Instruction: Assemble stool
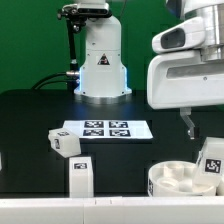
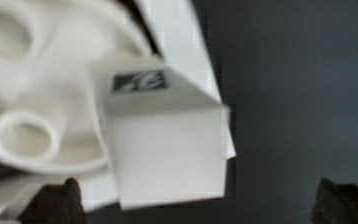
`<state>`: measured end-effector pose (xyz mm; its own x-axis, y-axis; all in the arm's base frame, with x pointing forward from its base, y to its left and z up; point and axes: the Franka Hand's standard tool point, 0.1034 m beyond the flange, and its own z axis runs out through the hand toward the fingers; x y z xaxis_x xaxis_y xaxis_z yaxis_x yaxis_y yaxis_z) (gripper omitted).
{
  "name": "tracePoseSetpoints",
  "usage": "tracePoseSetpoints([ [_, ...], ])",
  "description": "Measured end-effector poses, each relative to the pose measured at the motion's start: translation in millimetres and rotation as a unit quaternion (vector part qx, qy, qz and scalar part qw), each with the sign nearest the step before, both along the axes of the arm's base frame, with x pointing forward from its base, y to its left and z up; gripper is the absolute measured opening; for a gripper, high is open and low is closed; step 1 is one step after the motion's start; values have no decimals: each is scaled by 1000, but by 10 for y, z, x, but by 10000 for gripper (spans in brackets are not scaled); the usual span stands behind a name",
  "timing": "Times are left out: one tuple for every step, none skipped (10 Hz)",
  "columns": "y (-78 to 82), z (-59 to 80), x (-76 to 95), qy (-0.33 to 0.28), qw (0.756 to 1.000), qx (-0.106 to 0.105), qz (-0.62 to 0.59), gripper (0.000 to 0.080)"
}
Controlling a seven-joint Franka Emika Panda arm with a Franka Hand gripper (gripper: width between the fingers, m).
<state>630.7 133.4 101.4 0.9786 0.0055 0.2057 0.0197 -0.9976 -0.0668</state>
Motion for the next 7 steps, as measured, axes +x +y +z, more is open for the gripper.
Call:
tracePoseSetpoints([
  [15,-26,-37,7,997,-22,77,649],
  [9,-45,-48,6,992,-34,122,649],
  [5,-64,-54,-9,989,-41,139,649],
  [-19,-68,-54,-9,986,-47,158,649],
  [-43,-69,-48,-10,979,-59,195,649],
  [-58,-71,-48,-10,963,-79,258,649],
  [-71,-85,-54,-1,929,-110,354,649],
])
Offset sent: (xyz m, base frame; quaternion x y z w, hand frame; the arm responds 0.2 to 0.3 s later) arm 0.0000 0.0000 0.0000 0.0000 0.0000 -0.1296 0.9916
